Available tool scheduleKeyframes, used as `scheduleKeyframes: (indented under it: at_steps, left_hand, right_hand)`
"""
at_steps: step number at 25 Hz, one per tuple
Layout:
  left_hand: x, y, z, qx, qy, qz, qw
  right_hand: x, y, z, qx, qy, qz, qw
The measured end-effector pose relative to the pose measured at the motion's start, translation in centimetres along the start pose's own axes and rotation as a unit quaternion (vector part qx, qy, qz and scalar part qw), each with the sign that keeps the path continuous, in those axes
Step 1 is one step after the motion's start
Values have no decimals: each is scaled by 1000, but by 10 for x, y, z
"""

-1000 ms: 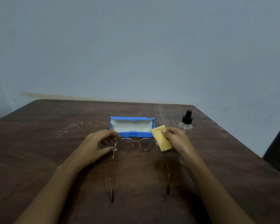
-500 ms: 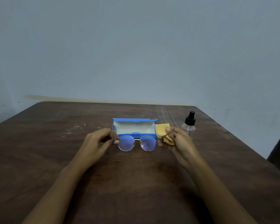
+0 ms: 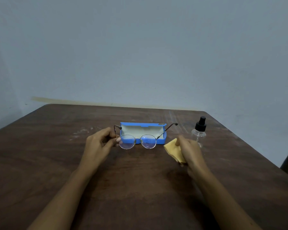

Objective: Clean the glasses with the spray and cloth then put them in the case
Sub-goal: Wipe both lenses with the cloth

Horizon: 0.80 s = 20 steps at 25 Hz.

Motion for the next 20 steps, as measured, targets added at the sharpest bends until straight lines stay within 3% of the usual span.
scheduleKeyframes:
  at_steps: [4,8,11,14,17,20]
  left_hand:
    - [2,-1,0,-16,-30,34,999]
    - [-3,-3,-1,-25,-82,68,994]
    - [-5,-4,0,-28,-102,81,991]
    - [-10,-7,-2,-26,-121,81,989]
    - [-13,-8,-4,-39,-135,76,987]
    - [-11,-9,-3,-47,-129,69,988]
  right_hand:
    - [-1,-15,-8,126,-13,-52,991]
    - [7,-38,-23,234,157,-45,958]
    - [18,-48,-31,124,298,-31,946]
    - [36,-60,-38,-14,433,-92,897]
    - [39,-81,-43,-33,471,-207,857]
    - [28,-97,-51,-77,517,-333,785]
Point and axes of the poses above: each hand's wrist, its own z-axis towards the middle knuckle, its own y-axis out of the back of the hand, x = y × z, the point moved 4 cm from there along z, towards the middle knuckle, and after that the axes turned 5 degrees about -x, right-handed, at the moved point
